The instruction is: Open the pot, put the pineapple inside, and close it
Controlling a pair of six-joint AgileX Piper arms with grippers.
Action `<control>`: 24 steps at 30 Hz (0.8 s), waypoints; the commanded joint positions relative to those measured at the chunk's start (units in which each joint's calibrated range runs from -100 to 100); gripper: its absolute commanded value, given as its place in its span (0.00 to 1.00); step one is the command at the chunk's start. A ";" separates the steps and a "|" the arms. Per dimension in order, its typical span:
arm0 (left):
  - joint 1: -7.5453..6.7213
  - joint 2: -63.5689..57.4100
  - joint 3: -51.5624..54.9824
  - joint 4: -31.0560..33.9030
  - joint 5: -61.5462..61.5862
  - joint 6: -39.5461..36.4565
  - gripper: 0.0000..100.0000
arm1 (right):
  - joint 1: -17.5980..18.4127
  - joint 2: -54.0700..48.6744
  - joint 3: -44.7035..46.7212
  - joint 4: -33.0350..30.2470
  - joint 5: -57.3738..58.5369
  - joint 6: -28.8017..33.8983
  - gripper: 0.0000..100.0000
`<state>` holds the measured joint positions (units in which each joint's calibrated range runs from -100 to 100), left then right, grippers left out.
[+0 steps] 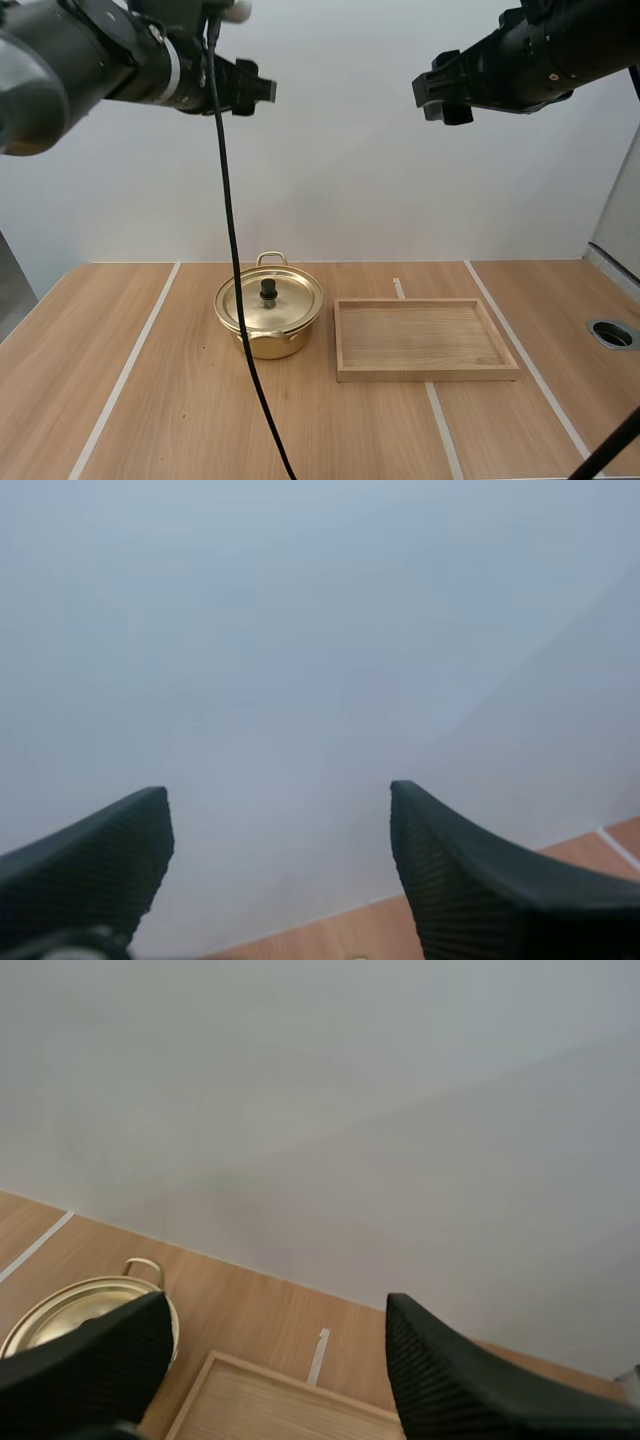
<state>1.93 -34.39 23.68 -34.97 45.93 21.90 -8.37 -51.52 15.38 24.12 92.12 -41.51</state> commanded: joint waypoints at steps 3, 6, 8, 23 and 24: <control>0.08 -13.39 3.20 -1.08 0.60 -1.26 1.00 | -0.19 -4.17 5.92 1.78 -15.06 0.21 1.00; 0.08 -24.58 10.37 -1.08 -13.84 -1.89 1.00 | -0.19 -10.76 14.27 1.78 -36.56 -0.15 1.00; 0.08 -32.63 15.52 -1.08 -21.35 -2.49 1.00 | -0.19 -15.11 20.99 2.82 -46.00 -0.15 1.00; 0.08 -65.61 47.18 5.31 -17.24 -9.61 1.00 | -0.19 -40.83 59.77 25.51 -49.93 -24.06 1.00; 0.08 -65.61 48.58 6.58 -16.74 -10.82 1.00 | -0.19 -42.70 61.26 25.51 -49.93 -24.06 1.00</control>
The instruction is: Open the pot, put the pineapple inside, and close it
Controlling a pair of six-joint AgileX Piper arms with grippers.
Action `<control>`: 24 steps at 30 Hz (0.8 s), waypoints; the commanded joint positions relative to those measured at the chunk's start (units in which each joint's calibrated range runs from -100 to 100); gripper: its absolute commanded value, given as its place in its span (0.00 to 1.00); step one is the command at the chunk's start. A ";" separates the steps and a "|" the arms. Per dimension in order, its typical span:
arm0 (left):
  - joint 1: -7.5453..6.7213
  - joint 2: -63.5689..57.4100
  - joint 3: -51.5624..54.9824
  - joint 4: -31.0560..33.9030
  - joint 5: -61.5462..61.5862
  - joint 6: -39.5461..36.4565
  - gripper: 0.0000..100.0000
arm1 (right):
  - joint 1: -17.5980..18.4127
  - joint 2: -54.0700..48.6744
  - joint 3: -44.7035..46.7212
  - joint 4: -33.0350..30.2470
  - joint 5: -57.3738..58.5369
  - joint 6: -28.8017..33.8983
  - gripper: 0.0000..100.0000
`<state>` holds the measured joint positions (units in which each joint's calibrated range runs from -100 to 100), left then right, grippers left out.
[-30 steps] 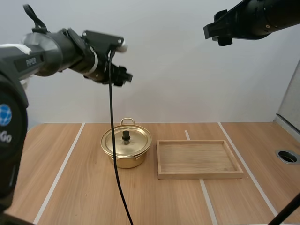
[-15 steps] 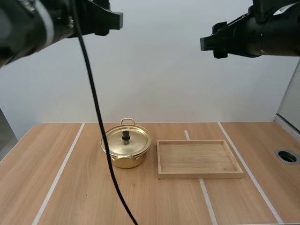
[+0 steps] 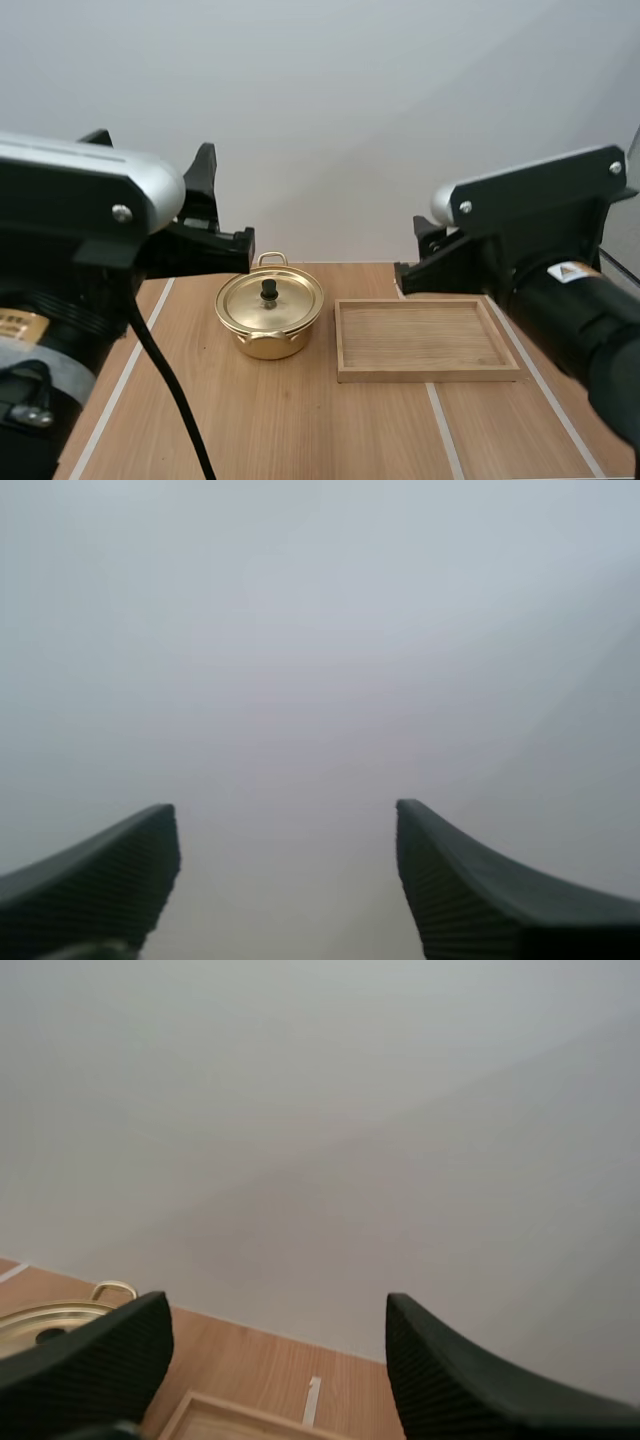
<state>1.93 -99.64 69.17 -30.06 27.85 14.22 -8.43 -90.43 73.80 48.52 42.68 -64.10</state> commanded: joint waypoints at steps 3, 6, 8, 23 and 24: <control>0.08 0.07 7.18 6.46 1.07 -6.44 1.00 | -0.13 -9.57 7.79 0.65 -0.49 -1.88 1.00; -0.12 0.43 11.78 11.04 -1.79 -6.77 1.00 | 0.07 -9.37 9.18 -3.25 0.93 -3.77 1.00; -0.82 0.42 15.04 13.49 -3.28 -7.24 1.00 | 0.07 -7.92 10.47 -6.71 1.76 -2.40 1.00; -4.91 -0.36 29.90 23.74 -7.10 -22.36 1.00 | 0.60 -9.44 21.56 -5.05 -0.19 14.73 1.00; -4.91 -0.36 30.65 25.04 -7.10 -23.75 1.00 | 0.92 -9.57 22.84 -4.77 -0.19 15.13 1.00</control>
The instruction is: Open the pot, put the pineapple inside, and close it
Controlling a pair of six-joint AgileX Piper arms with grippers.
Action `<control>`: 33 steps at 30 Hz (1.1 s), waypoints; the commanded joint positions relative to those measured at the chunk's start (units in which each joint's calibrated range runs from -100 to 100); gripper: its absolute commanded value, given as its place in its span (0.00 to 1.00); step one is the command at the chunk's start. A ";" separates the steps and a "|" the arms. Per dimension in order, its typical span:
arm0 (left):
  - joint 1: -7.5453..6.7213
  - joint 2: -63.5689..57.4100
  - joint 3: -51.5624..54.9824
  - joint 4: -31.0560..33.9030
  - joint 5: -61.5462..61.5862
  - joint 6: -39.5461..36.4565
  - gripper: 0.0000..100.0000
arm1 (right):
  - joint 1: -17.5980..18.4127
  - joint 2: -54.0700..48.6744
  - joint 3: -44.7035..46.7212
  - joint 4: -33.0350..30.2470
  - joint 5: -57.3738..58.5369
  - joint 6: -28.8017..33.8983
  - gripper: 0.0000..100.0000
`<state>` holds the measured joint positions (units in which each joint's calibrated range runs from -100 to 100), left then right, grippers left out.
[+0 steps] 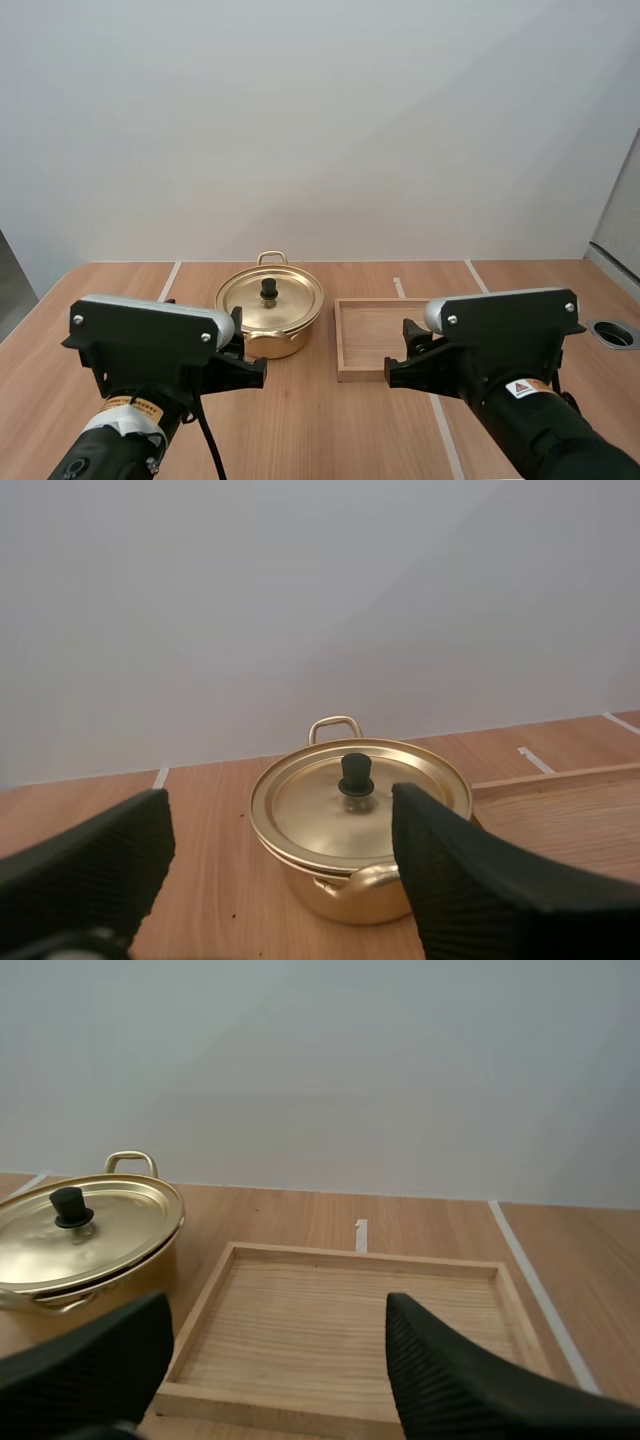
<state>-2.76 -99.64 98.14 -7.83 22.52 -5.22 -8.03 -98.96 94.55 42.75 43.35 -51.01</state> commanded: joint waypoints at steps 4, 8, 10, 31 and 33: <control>-0.15 -0.36 1.86 7.34 4.90 -6.74 1.00 | 0.72 -1.04 5.45 0.43 -0.96 2.21 1.00; 0.09 -0.36 1.86 8.64 7.34 -8.39 1.00 | 0.72 -1.04 5.45 0.13 -0.52 2.56 1.00; 0.09 -0.36 1.86 8.64 7.17 -10.08 1.00 | 0.72 -1.04 5.45 0.13 -0.52 2.56 1.00; 0.09 -0.36 1.86 8.94 8.27 -12.96 1.00 | 3.15 -1.04 5.45 0.60 -0.35 2.88 1.00; 0.09 -0.36 1.86 8.94 8.27 -12.96 1.00 | 5.47 -1.04 5.45 0.85 -0.35 2.99 1.00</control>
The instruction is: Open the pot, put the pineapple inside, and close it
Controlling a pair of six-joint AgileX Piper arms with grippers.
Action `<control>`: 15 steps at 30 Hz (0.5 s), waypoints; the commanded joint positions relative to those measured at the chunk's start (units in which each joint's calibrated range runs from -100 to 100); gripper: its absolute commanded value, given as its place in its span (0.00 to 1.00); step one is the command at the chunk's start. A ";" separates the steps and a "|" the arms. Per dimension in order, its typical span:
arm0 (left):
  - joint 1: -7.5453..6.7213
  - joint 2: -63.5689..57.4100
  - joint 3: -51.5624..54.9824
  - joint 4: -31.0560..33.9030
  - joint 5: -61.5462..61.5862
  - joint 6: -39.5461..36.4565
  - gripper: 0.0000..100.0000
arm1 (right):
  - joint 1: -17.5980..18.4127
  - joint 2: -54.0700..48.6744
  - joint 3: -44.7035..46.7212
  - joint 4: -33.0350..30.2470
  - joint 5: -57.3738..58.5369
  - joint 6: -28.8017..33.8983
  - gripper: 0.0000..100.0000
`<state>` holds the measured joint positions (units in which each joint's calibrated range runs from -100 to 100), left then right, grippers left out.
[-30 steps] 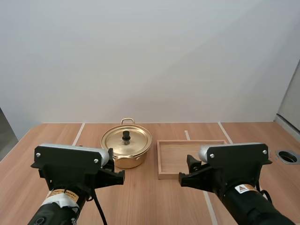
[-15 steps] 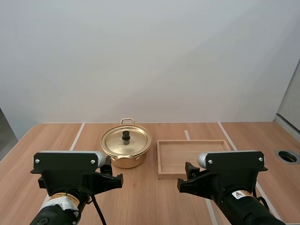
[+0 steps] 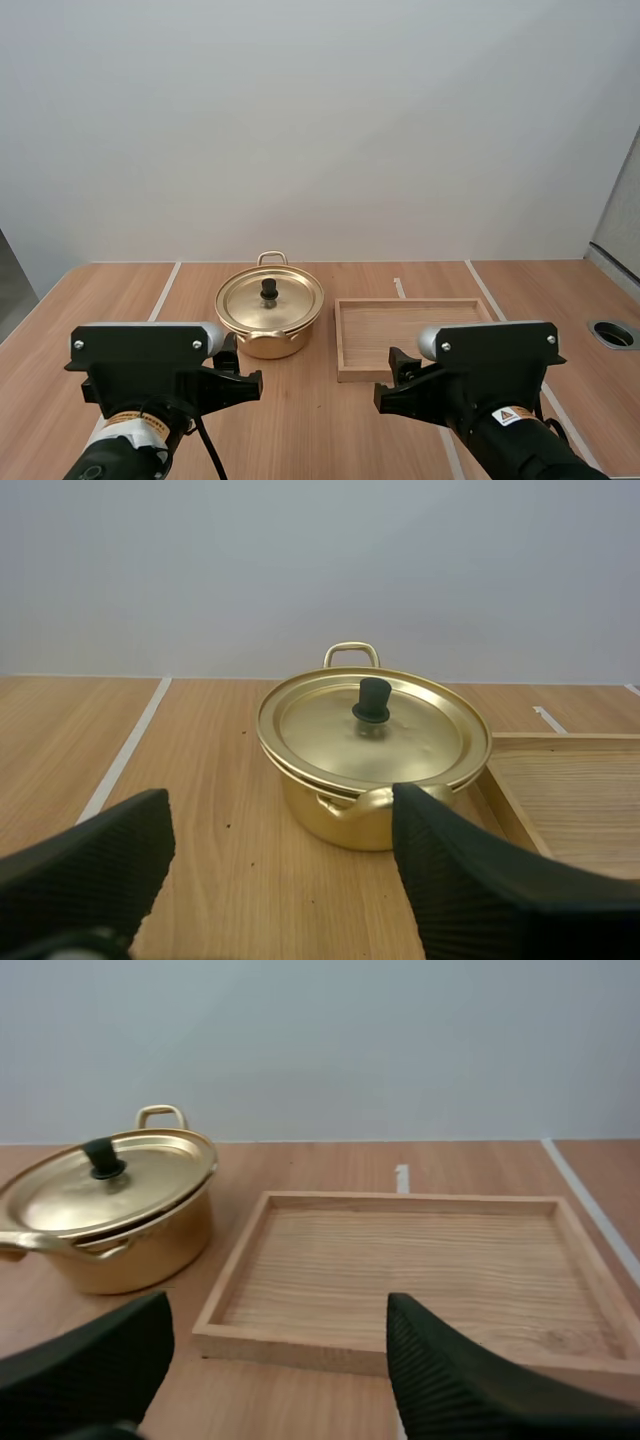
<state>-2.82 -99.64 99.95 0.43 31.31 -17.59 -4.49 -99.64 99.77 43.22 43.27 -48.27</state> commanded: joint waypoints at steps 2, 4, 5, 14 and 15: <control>0.16 -0.36 0.05 0.69 -0.52 -0.59 1.00 | 3.62 -0.36 0.23 0.57 -0.48 0.25 1.00; 0.16 -0.36 0.05 0.69 -0.52 -0.59 1.00 | 4.91 -0.36 0.23 0.44 -2.55 0.25 1.00; 0.16 -0.36 0.05 0.69 -0.52 -0.59 1.00 | 5.29 -0.36 0.23 0.26 -4.12 0.25 1.00; 0.16 -0.36 0.05 -1.70 0.49 -0.59 1.00 | 6.38 -0.36 0.23 -3.20 -11.51 2.28 1.00; 0.16 -0.36 0.05 -2.04 0.48 -0.59 1.00 | 6.38 -0.36 0.23 -6.07 -11.72 4.56 1.00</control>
<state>-2.82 -99.64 99.95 0.00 31.49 -17.68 1.82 -99.64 100.00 40.68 34.04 -46.43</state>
